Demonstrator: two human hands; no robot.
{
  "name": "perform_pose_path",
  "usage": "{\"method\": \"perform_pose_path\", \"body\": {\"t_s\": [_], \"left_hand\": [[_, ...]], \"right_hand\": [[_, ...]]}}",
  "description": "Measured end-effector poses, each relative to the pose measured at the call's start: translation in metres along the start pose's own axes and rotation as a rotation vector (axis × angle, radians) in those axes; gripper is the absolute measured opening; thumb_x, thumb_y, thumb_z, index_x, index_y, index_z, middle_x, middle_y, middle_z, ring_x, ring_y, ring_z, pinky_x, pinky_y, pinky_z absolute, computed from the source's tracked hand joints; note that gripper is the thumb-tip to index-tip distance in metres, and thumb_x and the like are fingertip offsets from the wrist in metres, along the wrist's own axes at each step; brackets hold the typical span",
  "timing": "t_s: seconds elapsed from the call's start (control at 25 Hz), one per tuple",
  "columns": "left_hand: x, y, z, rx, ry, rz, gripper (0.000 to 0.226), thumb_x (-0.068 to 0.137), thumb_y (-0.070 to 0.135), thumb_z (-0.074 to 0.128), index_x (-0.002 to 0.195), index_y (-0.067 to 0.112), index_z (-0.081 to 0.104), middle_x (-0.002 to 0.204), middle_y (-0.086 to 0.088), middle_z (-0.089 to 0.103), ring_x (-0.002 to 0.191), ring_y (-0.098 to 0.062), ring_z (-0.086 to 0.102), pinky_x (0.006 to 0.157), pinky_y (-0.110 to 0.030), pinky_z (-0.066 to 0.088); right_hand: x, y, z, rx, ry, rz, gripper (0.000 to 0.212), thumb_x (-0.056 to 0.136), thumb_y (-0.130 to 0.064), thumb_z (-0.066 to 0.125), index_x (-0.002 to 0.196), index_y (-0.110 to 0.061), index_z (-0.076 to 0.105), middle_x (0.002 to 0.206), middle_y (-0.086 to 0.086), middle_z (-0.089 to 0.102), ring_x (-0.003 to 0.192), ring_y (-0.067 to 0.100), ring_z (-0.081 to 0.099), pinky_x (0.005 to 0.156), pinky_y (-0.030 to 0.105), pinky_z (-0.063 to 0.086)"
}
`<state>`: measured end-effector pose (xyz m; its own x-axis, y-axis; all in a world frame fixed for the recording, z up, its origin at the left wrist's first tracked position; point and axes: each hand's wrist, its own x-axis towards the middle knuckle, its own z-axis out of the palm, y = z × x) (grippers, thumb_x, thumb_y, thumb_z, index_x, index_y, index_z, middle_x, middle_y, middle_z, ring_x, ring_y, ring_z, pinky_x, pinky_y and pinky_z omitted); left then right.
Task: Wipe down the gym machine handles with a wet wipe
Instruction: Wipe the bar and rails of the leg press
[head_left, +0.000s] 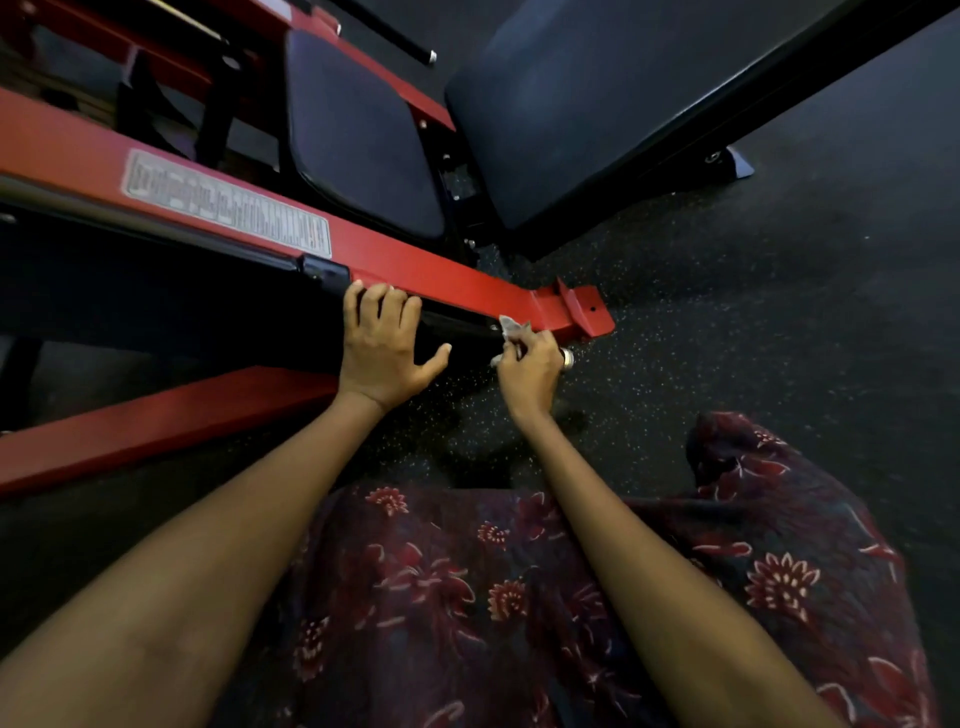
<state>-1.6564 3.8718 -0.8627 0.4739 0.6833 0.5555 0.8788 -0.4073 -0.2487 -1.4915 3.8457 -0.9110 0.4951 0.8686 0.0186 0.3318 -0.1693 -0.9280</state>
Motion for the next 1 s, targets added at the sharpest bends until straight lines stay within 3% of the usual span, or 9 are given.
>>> {"method": "perform_pose_path", "body": {"t_s": [0.16, 0.24, 0.32, 0.44, 0.52, 0.6, 0.72, 0.84, 1.0], "left_hand": [[0.010, 0.001, -0.029, -0.037, -0.356, -0.002, 0.078, 0.067, 0.063, 0.062, 0.112, 0.001, 0.052, 0.107, -0.021, 0.052, 0.110, -0.036, 0.035, 0.108, -0.053, 0.012], [0.020, 0.005, -0.052, -0.027, -0.587, -0.028, 0.088, 0.068, 0.066, 0.063, 0.124, 0.000, 0.048, 0.118, -0.023, 0.049, 0.119, -0.039, 0.033, 0.112, -0.056, 0.007], [0.036, 0.009, -0.072, 0.023, -0.854, -0.053, 0.096, 0.074, 0.069, 0.054, 0.139, 0.002, 0.034, 0.136, -0.021, 0.038, 0.133, -0.040, 0.023, 0.114, -0.055, -0.001], [0.071, 0.010, -0.098, -0.059, -1.168, -0.101, 0.094, 0.082, 0.065, 0.050, 0.148, 0.006, 0.017, 0.152, -0.018, 0.019, 0.142, -0.037, 0.008, 0.116, -0.047, 0.001], [0.097, 0.010, -0.125, -0.230, -1.316, -0.178, 0.085, 0.087, 0.057, 0.052, 0.146, 0.004, 0.022, 0.152, -0.018, 0.020, 0.142, -0.034, 0.015, 0.117, -0.042, 0.014], [0.119, 0.013, -0.163, -0.354, -1.378, -0.231, 0.077, 0.089, 0.049, 0.054, 0.144, 0.003, 0.026, 0.149, -0.018, 0.025, 0.139, -0.032, 0.025, 0.114, -0.040, 0.024], [0.144, 0.023, -0.228, -0.423, -1.424, -0.170, 0.072, 0.092, 0.042, 0.054, 0.145, 0.003, 0.025, 0.149, -0.016, 0.026, 0.137, -0.031, 0.029, 0.113, -0.037, 0.026], [0.171, 0.027, -0.292, -0.435, -1.450, -0.099, 0.069, 0.093, 0.041, 0.053, 0.144, 0.003, 0.027, 0.148, -0.015, 0.028, 0.135, -0.031, 0.033, 0.111, -0.037, 0.029], [0.206, 0.033, -0.353, -0.450, -1.440, -0.022, 0.064, 0.093, 0.040, 0.052, 0.143, 0.006, 0.031, 0.146, -0.013, 0.033, 0.130, -0.030, 0.040, 0.107, -0.037, 0.033]], "right_hand": [[0.006, -0.034, -0.032, -0.093, -0.222, 0.117, 0.019, 0.090, -0.003, 0.054, 0.105, 0.005, 0.064, 0.096, 0.017, 0.060, 0.071, 0.010, 0.059, 0.060, 0.005, 0.040], [0.009, -0.061, -0.044, -0.027, -0.448, 0.198, 0.017, 0.088, -0.001, 0.058, 0.099, 0.007, 0.067, 0.094, 0.021, 0.067, 0.070, 0.002, 0.060, 0.064, 0.008, 0.040], [0.003, -0.089, -0.056, -0.047, -0.645, 0.244, 0.015, 0.083, 0.000, 0.064, 0.097, 0.005, 0.069, 0.090, 0.018, 0.068, 0.075, 0.008, 0.058, 0.066, 0.017, 0.045], [-0.007, -0.125, -0.086, -0.067, -0.550, 0.338, 0.016, 0.080, 0.002, 0.066, 0.095, 0.003, 0.070, 0.086, 0.011, 0.067, 0.079, 0.014, 0.057, 0.069, 0.021, 0.048], [-0.013, -0.153, -0.123, -0.117, -0.487, 0.353, 0.020, 0.079, 0.004, 0.064, 0.098, 0.004, 0.070, 0.088, 0.006, 0.065, 0.082, 0.010, 0.055, 0.061, 0.002, 0.039], [-0.018, -0.180, -0.161, -0.178, -0.473, 0.360, 0.023, 0.078, 0.005, 0.063, 0.100, 0.002, 0.070, 0.094, 0.006, 0.067, 0.084, 0.008, 0.053, 0.054, -0.005, 0.033], [-0.027, -0.219, -0.207, -0.224, -0.437, 0.382, 0.021, 0.077, 0.000, 0.066, 0.097, -0.002, 0.071, 0.099, 0.012, 0.070, 0.086, 0.011, 0.059, 0.056, 0.005, 0.034], [-0.038, -0.267, -0.248, -0.252, -0.427, 0.382, 0.019, 0.080, -0.009, 0.069, 0.097, -0.002, 0.072, 0.097, 0.012, 0.070, 0.085, 0.009, 0.058, 0.058, 0.003, 0.035], [-0.039, -0.327, -0.293, -0.275, -0.438, 0.359, 0.018, 0.080, -0.006, 0.068, 0.097, -0.001, 0.071, 0.097, 0.011, 0.070, 0.090, 0.012, 0.061, 0.072, 0.013, 0.041]]}}
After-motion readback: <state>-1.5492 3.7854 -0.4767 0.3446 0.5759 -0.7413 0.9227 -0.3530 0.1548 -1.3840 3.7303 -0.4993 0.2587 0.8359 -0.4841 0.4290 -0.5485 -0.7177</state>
